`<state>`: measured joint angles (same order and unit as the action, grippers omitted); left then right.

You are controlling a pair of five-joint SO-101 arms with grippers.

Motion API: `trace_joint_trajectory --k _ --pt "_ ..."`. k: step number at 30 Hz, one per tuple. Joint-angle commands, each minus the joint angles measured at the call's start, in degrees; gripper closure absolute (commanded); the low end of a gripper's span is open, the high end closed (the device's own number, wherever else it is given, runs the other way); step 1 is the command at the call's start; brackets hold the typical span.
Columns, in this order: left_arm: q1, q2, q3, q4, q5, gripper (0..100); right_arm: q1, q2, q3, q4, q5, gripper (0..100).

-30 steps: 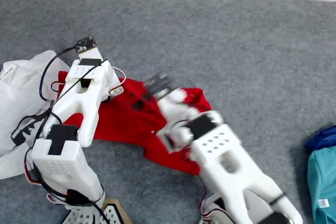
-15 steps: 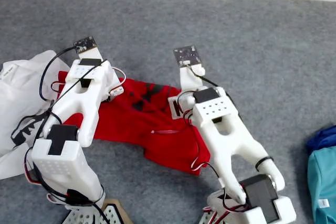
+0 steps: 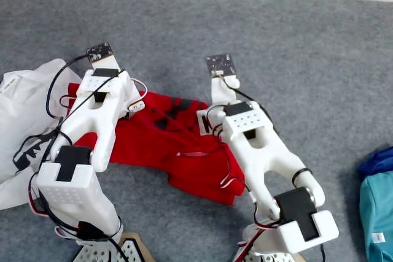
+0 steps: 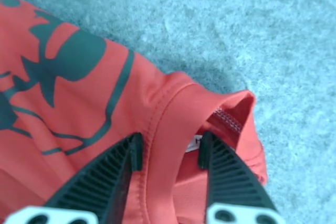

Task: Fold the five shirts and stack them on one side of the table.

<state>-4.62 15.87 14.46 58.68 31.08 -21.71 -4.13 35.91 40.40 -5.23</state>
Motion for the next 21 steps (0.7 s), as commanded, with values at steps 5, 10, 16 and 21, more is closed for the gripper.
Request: trace_joint_trajectory --k 5,10,16,21 --pt "0.6 -0.4 -2.4 -0.7 0.3 99 0.8 0.3 -3.0 -2.3 -1.1 81.7" --pt "0.5 -0.4 -2.4 -0.7 0.3 99 0.8 2.3 -3.1 -5.0 -1.1 93.7" --pt "-0.4 -0.4 -2.4 -0.7 0.3 99 1.4 8.3 -10.0 -3.0 -0.8 98.7" --pt "-0.4 -0.4 -2.4 -0.7 0.3 99 5.2 9.2 -14.1 -2.9 -1.1 99.1"
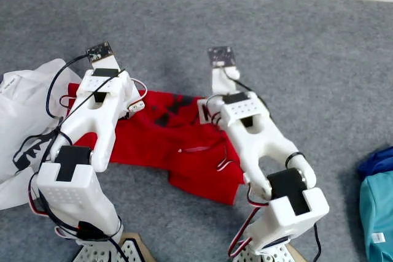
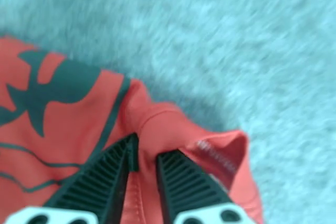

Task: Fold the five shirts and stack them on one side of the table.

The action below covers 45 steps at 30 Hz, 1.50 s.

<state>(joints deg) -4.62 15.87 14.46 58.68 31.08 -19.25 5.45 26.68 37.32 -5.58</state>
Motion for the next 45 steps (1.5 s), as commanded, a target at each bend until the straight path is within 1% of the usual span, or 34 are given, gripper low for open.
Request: trace_joint_trajectory --k 1,7,10,14,15,19,20,21,24,29,38,45 --pt "-0.4 -0.4 -2.4 -0.7 0.3 99 3.7 -0.3 -5.9 0.1 -0.7 99.1" --pt "-0.4 -0.4 -2.4 -0.7 0.3 99 8.8 -0.1 -10.2 -1.1 -0.8 99.1" --pt "-0.4 -0.3 -2.4 -0.7 0.3 99 9.0 0.1 -10.0 -5.1 -0.5 99.1" --pt "-0.4 -0.3 -2.4 -0.7 0.3 99 8.9 4.3 -10.9 -6.0 -0.4 98.5" --pt "-0.4 -0.3 -2.4 -0.7 0.3 99 8.9 5.6 -12.1 -5.8 -0.4 96.4" --pt "-0.3 -0.3 -2.4 -0.7 0.3 99 9.9 7.4 -15.2 -2.6 -0.4 81.0" --pt "-0.3 -0.3 -2.4 -0.7 0.3 99 10.2 7.2 -15.6 -2.0 -0.4 78.6" --pt "-0.3 -0.3 -2.4 -0.7 0.3 99 10.8 6.7 -15.8 -1.3 -0.4 78.3" --pt "-0.3 -0.3 -2.4 -0.7 0.3 99 12.2 3.5 -15.4 0.6 -0.4 82.7" --pt "-0.3 -0.3 -2.4 -0.7 0.3 99 13.4 -3.3 -10.7 9.5 -0.7 99.5" --pt "-0.2 -0.3 -2.4 -0.7 0.3 99 15.4 -13.8 1.7 10.0 -0.4 99.1" --pt "-0.2 -0.3 -2.3 -0.7 0.3 99 15.4 -14.5 7.3 9.7 -0.4 99.1"
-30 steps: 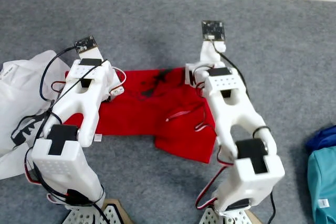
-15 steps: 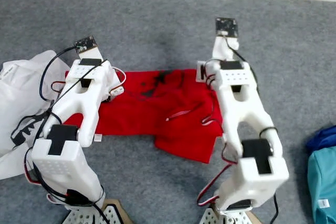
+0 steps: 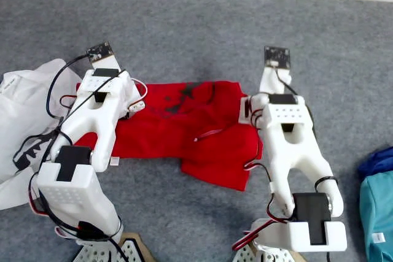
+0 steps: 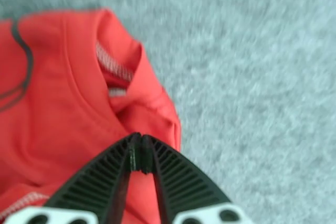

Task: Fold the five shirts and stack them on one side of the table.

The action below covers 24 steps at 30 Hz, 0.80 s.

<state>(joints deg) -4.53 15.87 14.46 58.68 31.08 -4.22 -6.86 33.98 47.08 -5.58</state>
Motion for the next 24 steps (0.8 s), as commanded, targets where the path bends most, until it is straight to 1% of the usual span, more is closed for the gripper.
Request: trace_joint_trajectory --k 1,7,11,19,24 --pt "-0.3 -0.3 -2.3 -0.7 0.3 99 0.4 -1.5 0.0 -0.8 -0.4 99.1" --pt "-0.4 -0.3 -2.2 -0.7 0.3 99 -1.6 6.4 -1.5 -8.7 -0.4 99.1" --pt "-0.4 -0.3 -2.2 -0.6 0.3 99 -1.5 12.5 -7.9 -9.1 -0.4 99.1" --pt "-0.4 -0.3 -2.1 -0.6 0.3 99 5.2 22.7 -21.1 -9.1 -0.8 99.1" --pt "-0.4 -0.3 -2.0 -0.6 0.3 99 6.3 24.9 -24.5 -9.1 -0.8 99.1"
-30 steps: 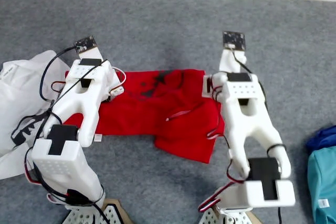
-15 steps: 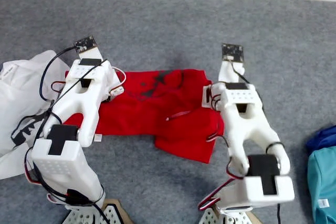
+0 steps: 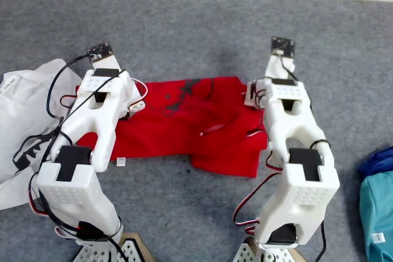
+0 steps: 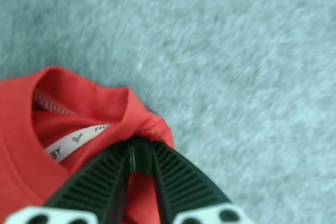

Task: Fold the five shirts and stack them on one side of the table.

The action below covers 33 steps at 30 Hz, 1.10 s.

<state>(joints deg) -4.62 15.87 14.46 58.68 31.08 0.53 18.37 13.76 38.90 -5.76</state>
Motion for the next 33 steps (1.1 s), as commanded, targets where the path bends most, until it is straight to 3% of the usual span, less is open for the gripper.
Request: trace_joint_trajectory --k 1,12,18,22,26,33 --pt "-0.3 -0.3 -2.0 -0.6 0.3 99 1.6 -0.2 -4.5 -0.9 -0.6 99.1" --pt "-0.3 -0.3 -2.0 -0.6 0.3 99 4.3 -0.3 -4.4 -0.7 -4.0 99.1" --pt "-0.1 -0.3 -1.9 -0.6 0.3 99 2.3 -9.5 -3.9 8.0 -4.2 99.1" --pt "-0.1 -0.3 -2.1 -0.6 0.3 99 0.0 -18.5 2.5 9.1 -2.6 97.4" --pt "-0.1 -0.3 -2.2 -0.6 0.2 99 -2.2 -27.2 11.6 9.2 -1.1 87.3" --pt "-0.3 -0.3 -2.3 -0.7 0.2 99 -14.6 -35.2 22.4 8.8 1.1 86.1"
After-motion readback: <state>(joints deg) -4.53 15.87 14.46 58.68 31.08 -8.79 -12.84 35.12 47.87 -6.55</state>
